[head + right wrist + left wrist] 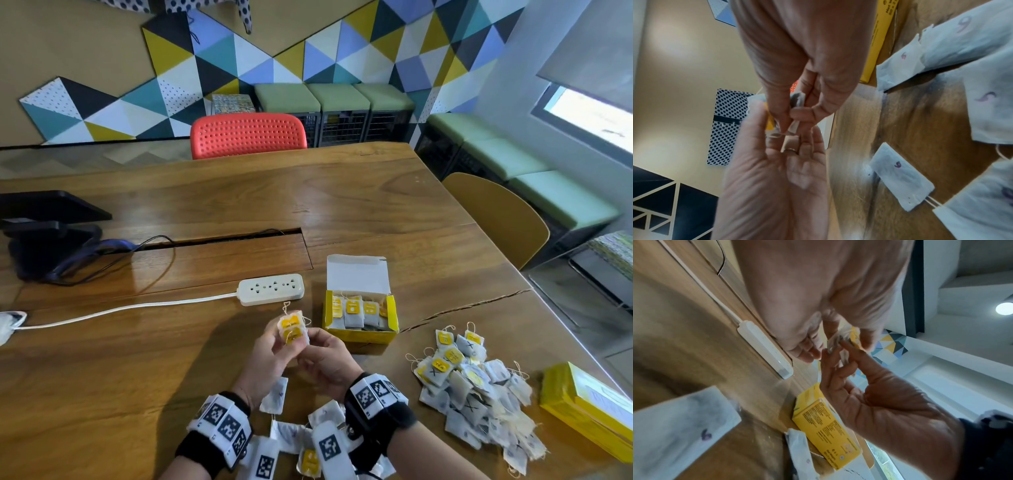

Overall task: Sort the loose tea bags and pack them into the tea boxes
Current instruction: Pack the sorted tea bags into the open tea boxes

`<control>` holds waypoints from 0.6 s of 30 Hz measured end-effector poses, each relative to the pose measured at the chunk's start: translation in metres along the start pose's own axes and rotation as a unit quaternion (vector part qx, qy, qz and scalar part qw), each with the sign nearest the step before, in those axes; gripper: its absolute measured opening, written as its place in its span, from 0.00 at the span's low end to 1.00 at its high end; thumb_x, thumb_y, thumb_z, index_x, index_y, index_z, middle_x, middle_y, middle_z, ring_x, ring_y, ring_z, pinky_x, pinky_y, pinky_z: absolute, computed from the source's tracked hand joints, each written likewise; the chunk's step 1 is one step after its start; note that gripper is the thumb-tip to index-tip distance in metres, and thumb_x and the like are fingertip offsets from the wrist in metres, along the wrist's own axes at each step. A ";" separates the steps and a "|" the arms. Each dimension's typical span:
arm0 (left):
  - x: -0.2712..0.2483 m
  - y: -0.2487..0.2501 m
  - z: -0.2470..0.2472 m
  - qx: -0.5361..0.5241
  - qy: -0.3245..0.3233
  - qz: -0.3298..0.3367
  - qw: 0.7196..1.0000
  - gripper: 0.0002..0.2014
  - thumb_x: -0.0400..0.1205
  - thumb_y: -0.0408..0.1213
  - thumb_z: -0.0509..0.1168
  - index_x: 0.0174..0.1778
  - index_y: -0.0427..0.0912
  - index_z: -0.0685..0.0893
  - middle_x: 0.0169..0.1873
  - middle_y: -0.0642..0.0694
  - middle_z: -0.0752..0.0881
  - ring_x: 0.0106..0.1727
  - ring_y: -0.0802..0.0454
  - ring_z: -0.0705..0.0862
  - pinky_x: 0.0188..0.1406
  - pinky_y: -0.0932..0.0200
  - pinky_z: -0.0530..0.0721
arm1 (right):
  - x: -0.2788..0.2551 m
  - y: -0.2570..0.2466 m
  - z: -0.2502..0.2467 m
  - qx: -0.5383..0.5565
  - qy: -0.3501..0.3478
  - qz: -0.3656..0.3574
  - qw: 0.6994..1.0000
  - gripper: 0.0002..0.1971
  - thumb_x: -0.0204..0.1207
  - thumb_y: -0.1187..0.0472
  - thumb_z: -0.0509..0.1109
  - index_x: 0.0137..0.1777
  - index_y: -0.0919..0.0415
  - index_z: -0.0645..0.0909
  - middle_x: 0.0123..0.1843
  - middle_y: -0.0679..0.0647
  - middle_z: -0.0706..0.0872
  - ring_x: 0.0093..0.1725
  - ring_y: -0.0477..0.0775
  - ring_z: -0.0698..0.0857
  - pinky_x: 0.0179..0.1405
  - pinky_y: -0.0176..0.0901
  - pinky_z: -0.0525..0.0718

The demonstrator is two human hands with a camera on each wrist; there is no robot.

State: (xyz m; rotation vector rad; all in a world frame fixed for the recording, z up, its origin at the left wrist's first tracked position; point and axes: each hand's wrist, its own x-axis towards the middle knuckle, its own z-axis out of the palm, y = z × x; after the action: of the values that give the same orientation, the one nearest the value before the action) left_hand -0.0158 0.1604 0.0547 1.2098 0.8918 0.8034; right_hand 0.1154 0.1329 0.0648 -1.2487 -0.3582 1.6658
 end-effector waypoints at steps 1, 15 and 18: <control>-0.001 -0.004 0.000 0.015 0.016 0.012 1.000 0.18 0.77 0.46 0.71 0.62 0.51 0.81 0.54 0.48 0.89 0.58 0.54 0.86 0.48 0.68 0.83 | 0.000 0.000 0.000 0.011 0.001 -0.006 1.000 0.10 0.70 0.78 0.74 0.47 0.66 0.81 0.36 0.58 0.87 0.28 0.48 0.86 0.26 0.36 0.83; 0.026 -0.018 0.023 0.017 0.160 0.038 0.986 0.08 0.77 0.31 0.71 0.51 0.38 0.90 0.55 0.50 0.84 0.53 0.56 0.85 0.46 0.71 0.83 | -0.004 -0.009 -0.019 -0.270 0.076 -0.138 0.950 0.19 0.63 0.65 0.83 0.55 0.56 0.86 0.49 0.51 0.90 0.51 0.50 0.89 0.55 0.45 0.87; 0.039 -0.007 0.029 0.022 0.173 0.057 0.983 0.08 0.76 0.33 0.72 0.50 0.43 0.89 0.53 0.53 0.84 0.54 0.62 0.84 0.48 0.74 0.81 | -0.008 -0.033 -0.038 -0.311 0.115 -0.180 0.926 0.15 0.66 0.63 0.82 0.53 0.53 0.87 0.49 0.49 0.91 0.48 0.48 0.90 0.51 0.43 0.89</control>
State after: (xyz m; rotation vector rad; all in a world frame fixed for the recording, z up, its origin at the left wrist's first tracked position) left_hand 0.0279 0.1813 0.0462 1.1872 1.1341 1.1128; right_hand 0.1645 0.1303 0.0762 -1.6966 -0.9601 1.1003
